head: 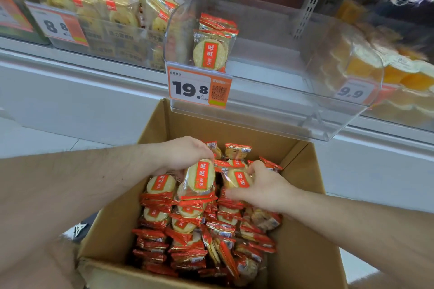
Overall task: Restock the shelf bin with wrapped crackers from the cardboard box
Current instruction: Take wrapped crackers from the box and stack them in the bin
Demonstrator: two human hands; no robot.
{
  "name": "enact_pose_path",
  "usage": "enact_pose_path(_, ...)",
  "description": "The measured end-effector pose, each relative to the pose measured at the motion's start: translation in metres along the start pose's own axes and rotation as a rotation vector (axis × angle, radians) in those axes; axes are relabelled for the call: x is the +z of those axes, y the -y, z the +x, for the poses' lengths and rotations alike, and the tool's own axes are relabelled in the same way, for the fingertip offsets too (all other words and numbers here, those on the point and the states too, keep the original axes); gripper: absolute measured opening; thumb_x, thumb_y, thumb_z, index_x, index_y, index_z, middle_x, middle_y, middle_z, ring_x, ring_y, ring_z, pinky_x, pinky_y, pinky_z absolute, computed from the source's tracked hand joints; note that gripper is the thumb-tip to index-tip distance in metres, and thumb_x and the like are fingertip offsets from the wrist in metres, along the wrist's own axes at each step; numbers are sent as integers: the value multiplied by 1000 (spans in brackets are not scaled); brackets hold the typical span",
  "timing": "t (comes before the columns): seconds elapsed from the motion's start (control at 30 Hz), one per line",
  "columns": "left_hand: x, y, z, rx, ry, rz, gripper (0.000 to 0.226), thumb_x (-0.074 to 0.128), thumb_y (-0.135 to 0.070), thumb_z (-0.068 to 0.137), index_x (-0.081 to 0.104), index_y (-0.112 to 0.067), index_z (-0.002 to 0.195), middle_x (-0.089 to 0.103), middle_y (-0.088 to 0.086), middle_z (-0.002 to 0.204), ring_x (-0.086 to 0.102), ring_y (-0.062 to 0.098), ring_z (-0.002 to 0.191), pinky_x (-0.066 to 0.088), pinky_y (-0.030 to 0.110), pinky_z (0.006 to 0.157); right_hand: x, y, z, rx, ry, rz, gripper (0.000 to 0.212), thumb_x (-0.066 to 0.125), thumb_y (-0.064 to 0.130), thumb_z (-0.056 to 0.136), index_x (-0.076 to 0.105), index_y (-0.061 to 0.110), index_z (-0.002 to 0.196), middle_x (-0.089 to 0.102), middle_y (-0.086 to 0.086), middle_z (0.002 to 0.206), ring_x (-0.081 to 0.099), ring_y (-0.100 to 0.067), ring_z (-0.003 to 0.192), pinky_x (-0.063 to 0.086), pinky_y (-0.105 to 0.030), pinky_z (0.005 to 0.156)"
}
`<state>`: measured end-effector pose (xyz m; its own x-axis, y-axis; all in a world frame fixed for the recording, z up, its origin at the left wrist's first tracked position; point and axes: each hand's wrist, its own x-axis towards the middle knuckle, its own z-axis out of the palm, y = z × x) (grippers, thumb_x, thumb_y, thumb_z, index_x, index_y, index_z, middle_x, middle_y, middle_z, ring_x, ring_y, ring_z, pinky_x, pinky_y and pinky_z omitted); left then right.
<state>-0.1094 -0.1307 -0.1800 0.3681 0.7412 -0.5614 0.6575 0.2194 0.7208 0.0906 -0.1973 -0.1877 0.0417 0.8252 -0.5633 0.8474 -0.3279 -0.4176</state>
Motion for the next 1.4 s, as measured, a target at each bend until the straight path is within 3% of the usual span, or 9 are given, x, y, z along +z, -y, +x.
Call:
enact_pose_path(0.2,5,-26,-22,49,84,-365,49,40,-55,98,73,-20,105,72,2,107,69,23,100,54,49,91,-10,19,-44,-235,-220,7,92,64,84,46,31,40,120,50,18,116,57,-3,99,55,-30,82)
enact_pose_path(0.3,5,-38,-36,176,61,-269,21,65,-34,91,68,-23,108,75,0,99,72,19,91,58,44,85,-17,26,-51,-270,-295,9,92,63,86,43,31,40,117,51,19,113,57,-3,96,56,-31,80)
enact_pose_path(0.5,-8,-52,-55,349,-123,-190,40,75,-7,79,65,-31,109,72,-9,104,70,27,93,56,49,85,-36,33,-58,-315,-353,209,83,79,67,56,31,41,120,50,18,103,54,-1,88,43,-16,68)
enact_pose_path(0.63,-20,-58,-64,472,-123,-93,55,75,-10,81,54,-46,117,68,-9,111,71,25,86,57,48,82,-52,33,-49,-333,-218,509,79,88,46,61,49,25,128,67,7,109,67,-10,88,55,-30,76)
enact_pose_path(0.73,-26,-62,-69,499,-69,-98,63,78,-16,79,46,-51,121,64,-6,115,72,23,87,58,47,81,-64,36,-54,-414,-57,668,49,84,15,74,62,18,117,73,-8,106,72,-26,95,57,-48,87)
enact_pose_path(0.83,-28,-67,-74,551,-68,-157,66,78,-15,80,44,-41,129,65,-4,116,72,18,91,58,44,83,-76,39,-65,-425,30,771,50,81,9,68,61,9,113,73,-16,103,72,-31,92,59,-41,78)
enact_pose_path(0.97,-40,-75,-80,795,-477,-272,44,71,-35,70,57,-31,111,65,-15,93,61,16,73,55,28,71,-111,53,-84,-482,-118,882,59,81,4,60,59,4,114,73,-17,102,74,-24,81,56,-23,58)
enact_pose_path(1.13,-62,-74,-70,780,-1043,-214,30,67,-15,82,49,-30,100,49,-11,91,46,4,72,39,10,67,-165,86,-82,-567,-486,858,38,75,4,75,56,5,108,71,-9,92,65,-3,57,42,-11,43)
enact_pose_path(1.4,-64,-70,-41,408,-967,-511,48,64,-20,89,42,-19,131,51,-6,119,52,11,105,43,26,87,-173,141,26,-354,-382,569,43,79,4,79,50,9,112,62,-4,96,54,-9,65,34,-12,32)
